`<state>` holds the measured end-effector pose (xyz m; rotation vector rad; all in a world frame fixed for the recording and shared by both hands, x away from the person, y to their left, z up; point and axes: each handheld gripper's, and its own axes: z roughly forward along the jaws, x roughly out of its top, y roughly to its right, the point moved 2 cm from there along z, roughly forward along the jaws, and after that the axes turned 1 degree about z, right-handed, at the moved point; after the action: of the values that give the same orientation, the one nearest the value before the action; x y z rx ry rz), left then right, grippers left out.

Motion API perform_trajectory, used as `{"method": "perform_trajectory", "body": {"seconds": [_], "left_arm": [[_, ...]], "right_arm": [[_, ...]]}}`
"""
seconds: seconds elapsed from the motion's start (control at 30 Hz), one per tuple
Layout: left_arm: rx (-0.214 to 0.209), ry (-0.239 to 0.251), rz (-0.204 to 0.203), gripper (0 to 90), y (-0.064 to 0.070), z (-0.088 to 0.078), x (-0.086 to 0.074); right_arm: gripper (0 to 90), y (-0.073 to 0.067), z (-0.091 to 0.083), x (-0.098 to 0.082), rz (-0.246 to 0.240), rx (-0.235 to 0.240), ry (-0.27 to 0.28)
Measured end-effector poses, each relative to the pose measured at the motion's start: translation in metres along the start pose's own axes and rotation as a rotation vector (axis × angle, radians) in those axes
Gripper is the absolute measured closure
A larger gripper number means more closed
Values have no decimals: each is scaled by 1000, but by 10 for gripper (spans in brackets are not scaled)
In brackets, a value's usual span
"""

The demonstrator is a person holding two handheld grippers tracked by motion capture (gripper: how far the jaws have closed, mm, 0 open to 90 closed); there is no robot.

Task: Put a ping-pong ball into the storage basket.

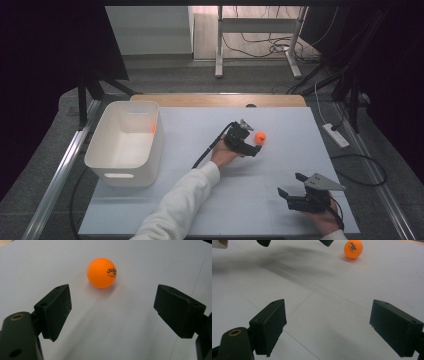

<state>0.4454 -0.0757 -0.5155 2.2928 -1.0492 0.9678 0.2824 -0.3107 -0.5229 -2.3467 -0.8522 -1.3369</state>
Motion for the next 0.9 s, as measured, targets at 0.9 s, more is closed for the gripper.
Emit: {"method": "perform_trajectory", "body": {"seconds": [0.9], "left_arm": [[10,-36,-1,154,-6,29,11]], "right_arm": [[132,2,-3,-3,11,-8,-5]]}}
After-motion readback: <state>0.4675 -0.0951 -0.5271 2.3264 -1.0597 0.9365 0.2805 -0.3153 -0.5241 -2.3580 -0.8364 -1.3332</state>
